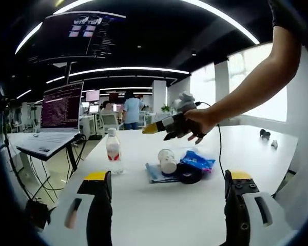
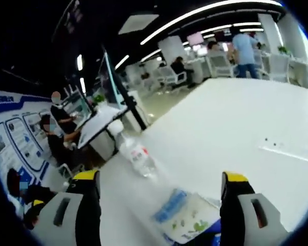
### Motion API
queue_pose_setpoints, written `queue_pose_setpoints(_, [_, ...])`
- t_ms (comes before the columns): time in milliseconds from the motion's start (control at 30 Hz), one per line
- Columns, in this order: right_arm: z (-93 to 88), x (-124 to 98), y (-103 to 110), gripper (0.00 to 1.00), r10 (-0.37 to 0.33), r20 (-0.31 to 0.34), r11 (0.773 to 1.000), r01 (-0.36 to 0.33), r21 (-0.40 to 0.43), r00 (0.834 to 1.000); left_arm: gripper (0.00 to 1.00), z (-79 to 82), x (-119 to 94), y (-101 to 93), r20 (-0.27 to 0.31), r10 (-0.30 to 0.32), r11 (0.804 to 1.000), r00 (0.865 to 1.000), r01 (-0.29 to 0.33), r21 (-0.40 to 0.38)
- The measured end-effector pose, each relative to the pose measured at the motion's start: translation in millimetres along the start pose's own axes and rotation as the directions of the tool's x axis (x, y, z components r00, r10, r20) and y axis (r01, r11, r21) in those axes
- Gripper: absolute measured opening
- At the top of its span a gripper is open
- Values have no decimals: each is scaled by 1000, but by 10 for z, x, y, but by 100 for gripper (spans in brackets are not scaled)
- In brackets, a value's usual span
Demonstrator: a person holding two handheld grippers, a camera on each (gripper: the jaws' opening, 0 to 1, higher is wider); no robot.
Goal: Arrange the tabletop items into an orderly group along one side of the table until the central work area is clear of visible clutter.
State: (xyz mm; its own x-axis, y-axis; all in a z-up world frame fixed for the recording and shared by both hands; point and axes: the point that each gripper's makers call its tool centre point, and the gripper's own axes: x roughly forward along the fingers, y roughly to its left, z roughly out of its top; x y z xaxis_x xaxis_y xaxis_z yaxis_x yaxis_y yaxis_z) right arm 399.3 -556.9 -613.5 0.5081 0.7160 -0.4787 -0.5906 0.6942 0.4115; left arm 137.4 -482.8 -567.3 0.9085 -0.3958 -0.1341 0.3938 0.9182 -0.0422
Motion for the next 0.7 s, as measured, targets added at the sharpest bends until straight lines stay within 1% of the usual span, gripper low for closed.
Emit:
queue_pose_setpoints(100, [-51,-54,-69,96,-23,6,999,23,27,1000,91,8,0,-10,2,-2,1000,1000,2,2])
queue_pose_setpoints(200, [-119,-129,-201,96,-84,6,996,84,42,996,91,4,-2,-12,2,-3,1000,1000,3,2])
queue_pose_setpoints(233, [-134,-145,-220,96,-92,8,994,91,56,996,91,-1,-3,-6,-1,1,1000,1000,-1,5])
queue_pose_setpoints(333, [-207,-187,-290,95,-111,4,989,110,100,994,91,8,-4,-10,3,1,1000,1000,-1,5])
queue_pose_setpoints(400, [-273,-200,-329,94,-120,-12,986,121,117,993,91,8,-5,-11,2,0,1000,1000,0,4])
queue_pose_setpoints(500, [-380,-194,-364,92,-132,-23,977,134,169,991,91,4,-2,-18,-1,-2,1000,1000,2,5])
queue_pose_setpoints(633, [-480,-161,-353,90,-132,-48,966,139,219,990,91,-10,0,-19,-6,-5,1000,1000,5,4])
queue_pose_setpoints(700, [-498,-135,-337,88,-134,-47,961,141,238,990,91,-11,0,-20,-9,-3,1000,1000,3,6])
